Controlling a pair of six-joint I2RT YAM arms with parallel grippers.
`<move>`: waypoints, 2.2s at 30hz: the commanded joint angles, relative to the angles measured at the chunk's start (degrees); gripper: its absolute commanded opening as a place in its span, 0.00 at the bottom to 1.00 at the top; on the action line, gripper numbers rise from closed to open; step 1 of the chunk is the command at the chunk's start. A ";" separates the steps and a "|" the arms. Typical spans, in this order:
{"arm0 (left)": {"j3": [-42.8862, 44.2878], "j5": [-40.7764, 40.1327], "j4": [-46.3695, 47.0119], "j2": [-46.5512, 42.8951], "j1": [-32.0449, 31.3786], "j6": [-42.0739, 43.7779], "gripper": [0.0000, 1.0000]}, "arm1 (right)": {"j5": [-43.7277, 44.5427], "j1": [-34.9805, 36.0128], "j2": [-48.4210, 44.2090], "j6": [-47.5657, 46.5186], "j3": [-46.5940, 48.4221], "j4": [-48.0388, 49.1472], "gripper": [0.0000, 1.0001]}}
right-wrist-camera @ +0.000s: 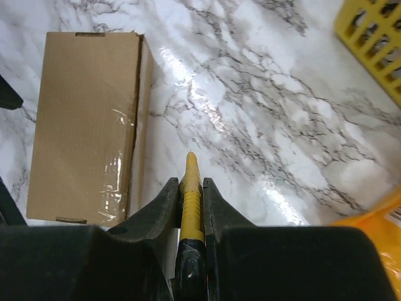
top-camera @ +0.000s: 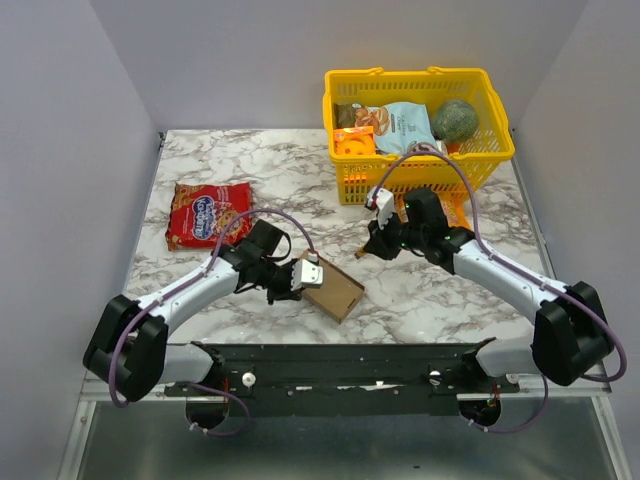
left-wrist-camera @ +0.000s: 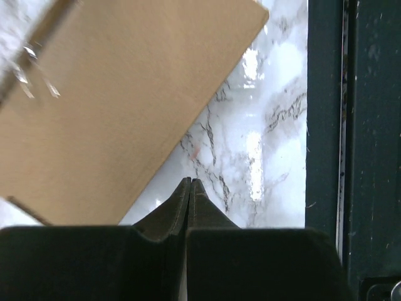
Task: Unpack the express box
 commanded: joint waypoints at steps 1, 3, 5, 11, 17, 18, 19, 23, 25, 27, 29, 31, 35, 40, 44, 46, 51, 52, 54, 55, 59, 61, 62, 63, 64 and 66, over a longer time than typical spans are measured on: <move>1.11 3.99 4.84 -3.85 0.17 -6.45 0.06 | -3.21 1.49 2.56 2.42 2.01 2.83 0.00; 0.41 4.26 8.35 -3.68 0.17 -9.00 0.06 | -2.95 2.10 3.09 2.43 2.01 3.01 0.01; -0.12 4.44 11.42 -2.54 0.17 -10.40 0.06 | -3.03 2.45 3.97 2.51 2.10 3.10 0.00; 1.11 2.15 14.08 0.89 -0.09 -14.19 0.07 | -3.12 3.95 6.26 2.43 2.27 2.92 0.00; 2.69 3.73 9.60 1.78 -0.18 -10.24 0.04 | -2.16 4.56 6.26 2.43 2.71 3.10 0.00; 2.69 4.08 7.33 1.42 -0.18 -9.63 0.04 | -1.81 4.65 5.91 1.99 2.54 3.01 0.00; 2.52 4.69 6.62 0.81 -0.18 -9.36 0.04 | -1.54 4.56 5.74 1.81 2.36 3.01 0.00; 1.55 5.23 5.12 -0.07 -0.18 -9.27 0.04 | -0.93 4.65 5.03 0.93 1.92 3.18 0.01; 1.55 4.96 4.76 -0.16 -0.18 -8.66 0.04 | -0.75 4.65 4.68 1.02 1.92 3.10 0.00; 1.20 4.09 5.20 -0.16 -0.18 -8.57 0.04 | -0.66 4.65 4.59 0.93 1.83 3.10 0.00; 1.20 3.30 5.46 0.54 -0.18 -8.39 0.04 | -0.83 4.65 4.85 0.93 1.83 2.92 0.00; 1.20 2.07 5.38 1.42 -0.18 -7.87 0.04 | -1.10 4.74 4.86 1.11 1.92 3.01 0.00; 0.59 -0.04 4.32 2.21 -0.18 -6.46 0.04 | -1.45 4.56 5.29 1.20 2.27 3.18 0.01; -1.79 -2.68 4.24 2.30 -0.18 -4.79 0.04 | -1.28 4.65 6.08 0.93 2.45 3.36 0.00; -2.50 -1.65 3.10 2.13 -0.18 -4.61 0.04 | -1.19 4.65 6.61 1.02 2.80 3.45 0.00; -0.83 0.73 2.39 0.47 -0.18 -5.57 0.04 | -0.92 4.65 6.79 1.11 3.06 3.27 0.00; 3.38 6.10 5.19 0.89 -0.18 -10.85 0.06 | -0.92 4.65 7.32 0.84 3.59 3.19 0.01; 3.74 6.10 5.90 1.50 -0.18 -11.64 0.06 | -0.84 4.65 7.32 0.76 3.68 3.27 0.00; 4.71 5.67 7.48 2.38 -0.18 -12.08 0.06 | -0.57 4.65 7.32 0.76 3.94 3.19 0.00; 4.97 5.40 7.66 3.26 -0.18 -11.91 0.06 | -0.49 4.65 7.32 0.76 4.03 3.19 0.00; 5.42 3.99 7.41 5.46 -0.44 -10.34 0.05 | -0.13 4.65 7.05 0.40 3.86 3.19 0.00; 5.77 3.82 4.77 6.42 -0.71 -8.93 0.04 | -0.13 4.65 6.88 0.40 3.59 3.19 0.00; 5.77 3.99 3.98 6.52 -0.71 -7.18 0.04 | -0.13 4.65 6.79 0.32 3.51 3.19 0.00; 5.33 3.99 2.75 6.26 -0.71 -6.46 0.04 | -0.13 4.74 6.70 0.32 3.42 3.27 0.01; 5.07 3.99 2.05 5.82 -0.71 -5.67 0.04 | -0.13 4.56 6.70 0.32 3.33 3.19 0.00; 4.02 3.47 1.25 5.29 -0.71 -4.44 0.04 | -0.13 4.56 6.70 0.32 3.33 3.19 0.01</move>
